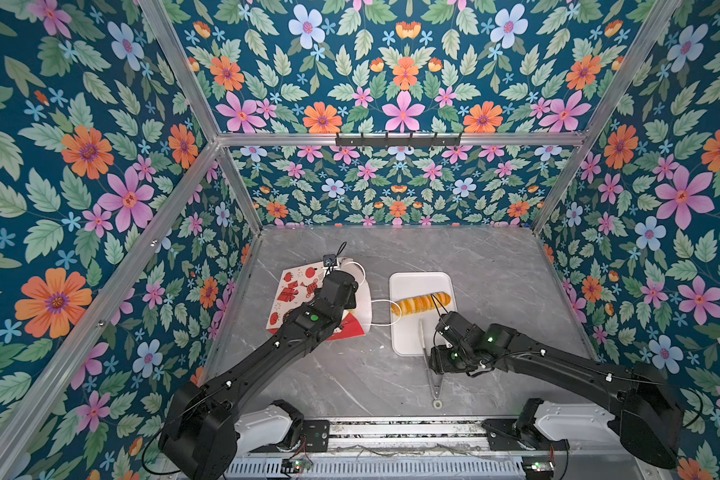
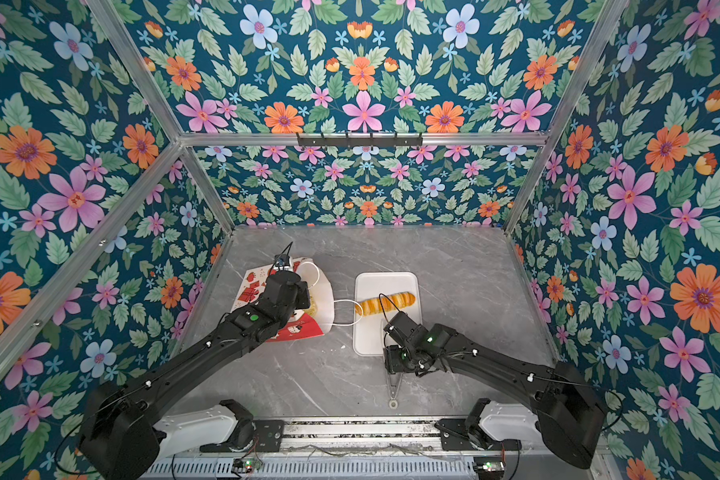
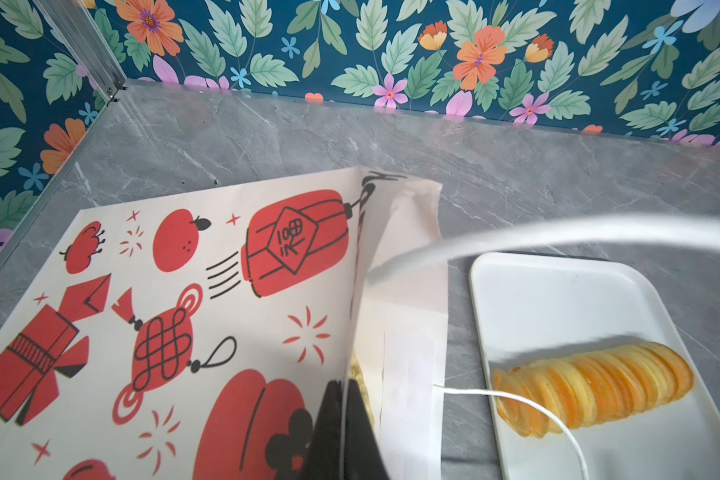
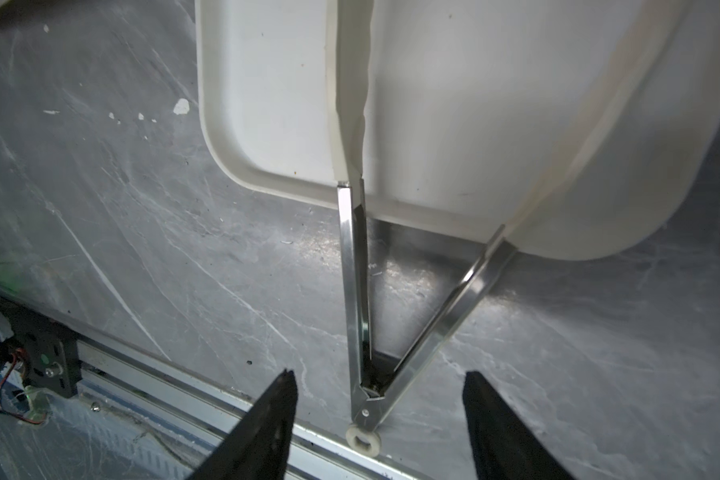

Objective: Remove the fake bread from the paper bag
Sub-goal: 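Release the bread roll and draw the tongs back with the right gripper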

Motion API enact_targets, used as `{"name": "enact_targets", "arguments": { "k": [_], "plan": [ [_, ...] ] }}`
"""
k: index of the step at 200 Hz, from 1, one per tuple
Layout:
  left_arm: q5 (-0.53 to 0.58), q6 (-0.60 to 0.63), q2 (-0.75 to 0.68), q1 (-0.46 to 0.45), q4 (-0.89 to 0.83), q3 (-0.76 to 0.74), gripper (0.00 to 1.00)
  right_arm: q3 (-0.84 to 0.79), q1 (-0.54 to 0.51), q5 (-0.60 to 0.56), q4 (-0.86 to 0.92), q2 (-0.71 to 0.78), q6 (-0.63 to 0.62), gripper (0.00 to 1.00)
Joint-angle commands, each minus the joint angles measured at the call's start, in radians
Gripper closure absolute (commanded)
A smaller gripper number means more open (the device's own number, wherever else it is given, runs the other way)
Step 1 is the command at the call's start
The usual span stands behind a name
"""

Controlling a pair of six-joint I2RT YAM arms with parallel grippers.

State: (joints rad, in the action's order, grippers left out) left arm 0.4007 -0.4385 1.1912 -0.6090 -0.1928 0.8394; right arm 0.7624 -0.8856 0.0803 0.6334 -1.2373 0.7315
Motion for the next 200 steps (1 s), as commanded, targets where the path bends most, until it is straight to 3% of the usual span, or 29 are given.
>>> {"name": "enact_targets", "arguments": {
  "k": [1,48,122,174,200],
  "plan": [
    [0.009,0.002,-0.011,0.002,0.029,-0.006,1.0,0.0,-0.032,-0.038,-0.003,-0.015,0.074,0.32],
    [0.0,0.006,-0.028,0.002,0.038,-0.03,1.0,0.0,-0.087,-0.093,0.013,-0.093,0.16,0.27],
    [-0.023,0.018,-0.042,0.011,0.064,-0.05,1.0,0.014,-0.107,-0.12,-0.083,-0.255,0.204,0.28],
    [-0.028,0.009,-0.045,0.015,0.07,-0.064,1.0,0.047,-0.152,-0.18,-0.005,-0.29,0.255,0.53],
    [-0.028,0.004,-0.05,0.015,0.071,-0.067,1.0,0.073,-0.168,-0.206,0.101,-0.203,0.256,0.57]
  ]
}}
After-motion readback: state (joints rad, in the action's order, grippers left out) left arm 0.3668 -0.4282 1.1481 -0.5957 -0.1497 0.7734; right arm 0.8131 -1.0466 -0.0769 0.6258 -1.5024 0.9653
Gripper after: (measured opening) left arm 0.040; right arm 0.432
